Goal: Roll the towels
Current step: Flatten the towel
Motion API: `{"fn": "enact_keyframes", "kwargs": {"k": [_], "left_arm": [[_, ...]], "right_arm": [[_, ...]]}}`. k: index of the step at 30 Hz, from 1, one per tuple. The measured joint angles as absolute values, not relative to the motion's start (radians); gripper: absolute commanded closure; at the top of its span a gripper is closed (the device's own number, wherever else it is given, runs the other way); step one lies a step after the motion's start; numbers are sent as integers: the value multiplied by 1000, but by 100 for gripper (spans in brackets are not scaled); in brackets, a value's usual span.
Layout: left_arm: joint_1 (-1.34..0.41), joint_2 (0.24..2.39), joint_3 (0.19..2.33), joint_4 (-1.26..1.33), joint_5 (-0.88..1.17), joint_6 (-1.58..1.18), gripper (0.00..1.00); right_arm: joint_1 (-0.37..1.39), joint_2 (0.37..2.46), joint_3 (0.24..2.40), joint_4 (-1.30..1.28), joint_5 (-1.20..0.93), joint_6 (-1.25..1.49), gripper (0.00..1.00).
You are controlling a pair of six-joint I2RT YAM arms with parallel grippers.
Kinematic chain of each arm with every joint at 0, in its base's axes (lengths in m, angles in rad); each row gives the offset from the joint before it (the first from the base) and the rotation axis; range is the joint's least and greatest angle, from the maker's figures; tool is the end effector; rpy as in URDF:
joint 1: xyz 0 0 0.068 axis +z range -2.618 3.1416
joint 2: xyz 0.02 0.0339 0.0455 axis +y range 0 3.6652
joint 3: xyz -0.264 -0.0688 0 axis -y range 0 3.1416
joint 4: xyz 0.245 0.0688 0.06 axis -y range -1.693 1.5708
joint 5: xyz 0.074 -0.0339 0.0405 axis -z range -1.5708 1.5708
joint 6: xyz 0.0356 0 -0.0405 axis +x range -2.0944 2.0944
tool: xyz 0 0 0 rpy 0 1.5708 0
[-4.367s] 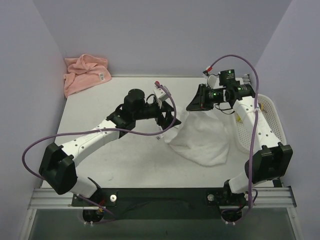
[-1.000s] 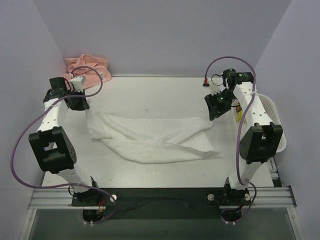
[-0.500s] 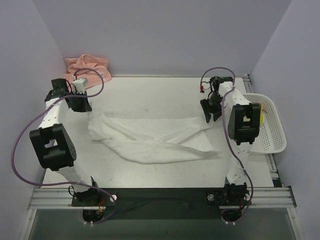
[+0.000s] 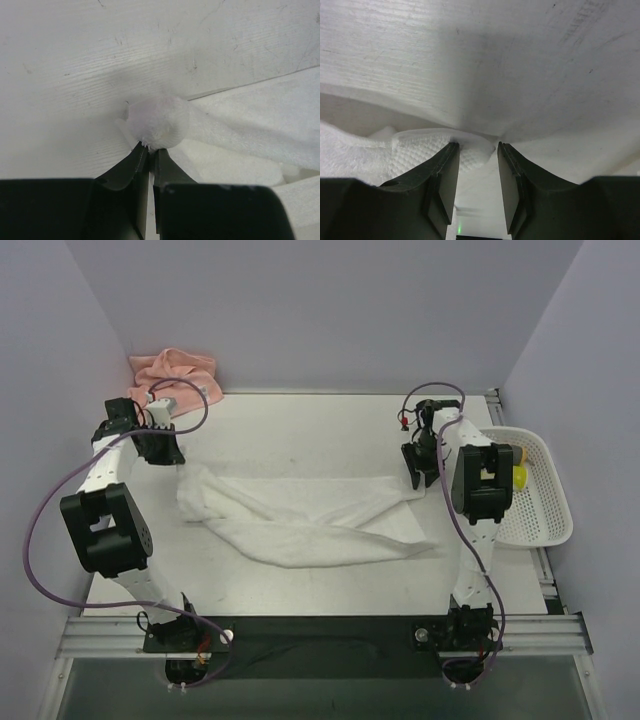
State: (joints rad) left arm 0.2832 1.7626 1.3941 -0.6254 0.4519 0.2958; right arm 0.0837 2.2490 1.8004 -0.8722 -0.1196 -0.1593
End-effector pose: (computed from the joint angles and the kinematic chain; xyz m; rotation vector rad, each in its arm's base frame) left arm 0.3676 0.0908 0.2515 0.1823 2.4462 -0.3319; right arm 0.4575 0.0426 0.1609 -0.3710 2.8594 0.1588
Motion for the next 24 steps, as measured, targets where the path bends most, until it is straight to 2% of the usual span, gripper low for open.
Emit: {"fn": "enact_keyframes", "kwargs": {"k": [5, 6, 7, 10, 18, 24], "left_arm": [[283, 1768, 1401, -625, 451, 283, 100], [283, 1768, 1402, -625, 451, 280, 100], [283, 1768, 1403, -625, 451, 274, 100], [283, 1768, 1403, -625, 451, 267, 100], [285, 1768, 1433, -639, 451, 258, 100], [318, 1755, 1628, -690, 493, 256, 100]], "right_arm": [[84, 2256, 1793, -873, -123, -147, 66], [84, 2256, 1793, -873, -124, -144, 71], [84, 2256, 1793, -875, -124, -142, 84], [84, 2256, 1793, -885, -131, -136, 100], [57, 2203, 1751, -891, -208, -138, 100], [9, 1948, 1762, -882, -294, -158, 100]]}}
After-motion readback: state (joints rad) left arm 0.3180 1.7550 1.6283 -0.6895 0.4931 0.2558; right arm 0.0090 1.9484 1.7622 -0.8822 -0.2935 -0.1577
